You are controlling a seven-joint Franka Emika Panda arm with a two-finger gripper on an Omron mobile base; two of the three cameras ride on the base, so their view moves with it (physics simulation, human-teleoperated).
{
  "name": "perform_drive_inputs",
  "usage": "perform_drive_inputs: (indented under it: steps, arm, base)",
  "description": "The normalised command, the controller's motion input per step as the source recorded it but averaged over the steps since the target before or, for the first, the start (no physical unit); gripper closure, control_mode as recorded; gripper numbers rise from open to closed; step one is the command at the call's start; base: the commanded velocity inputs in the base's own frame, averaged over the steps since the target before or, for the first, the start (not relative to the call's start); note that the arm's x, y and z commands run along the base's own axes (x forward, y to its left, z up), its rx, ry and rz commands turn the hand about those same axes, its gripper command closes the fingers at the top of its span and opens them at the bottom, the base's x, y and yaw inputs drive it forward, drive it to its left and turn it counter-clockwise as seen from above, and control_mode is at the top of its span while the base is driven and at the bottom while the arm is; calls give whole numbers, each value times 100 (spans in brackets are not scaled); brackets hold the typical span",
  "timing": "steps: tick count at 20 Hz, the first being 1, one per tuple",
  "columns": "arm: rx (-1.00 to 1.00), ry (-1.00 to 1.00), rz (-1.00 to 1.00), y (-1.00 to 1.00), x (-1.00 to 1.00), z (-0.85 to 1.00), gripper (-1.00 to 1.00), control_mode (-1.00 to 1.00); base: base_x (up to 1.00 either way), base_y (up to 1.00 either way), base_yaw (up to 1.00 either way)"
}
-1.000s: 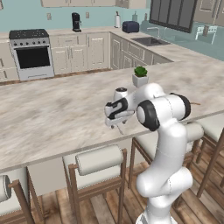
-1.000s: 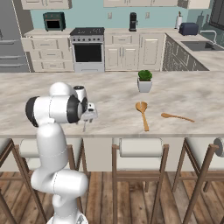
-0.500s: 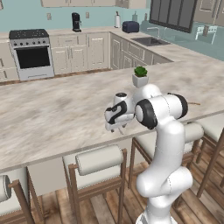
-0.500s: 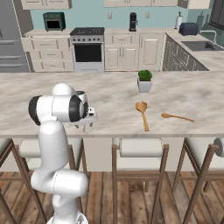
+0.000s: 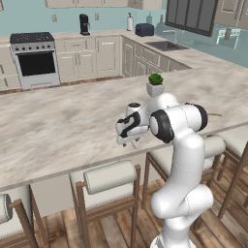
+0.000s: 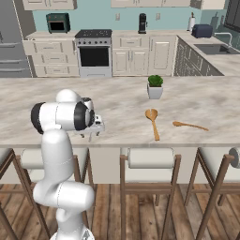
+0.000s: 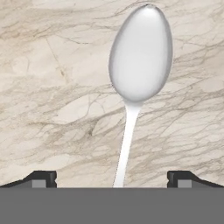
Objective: Pick up the metallic utensils from the counter and place them in the open drawer. Make sure not to pick up any wooden utensils.
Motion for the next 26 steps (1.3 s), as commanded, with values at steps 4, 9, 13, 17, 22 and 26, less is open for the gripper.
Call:
perform_drive_inputs:
  steps: [4,9,13,17,22,26]
  arm:
    - [0,0,0,0,0,-29,-100,-100]
    - [0,0,0,0,0,-16,100,-100]
    - [0,0,0,0,0,-8,100,-100]
    - [0,0,0,0,-2,0,100,-100]
    - [0,0,0,0,-5,0,100,-100]
    - [0,0,0,0,-2,-2,100,-100]
  base:
    - [0,0,0]
    - [0,0,0]
    - [0,0,0]
    - [0,0,0]
    - [0,0,0]
    - [0,0,0]
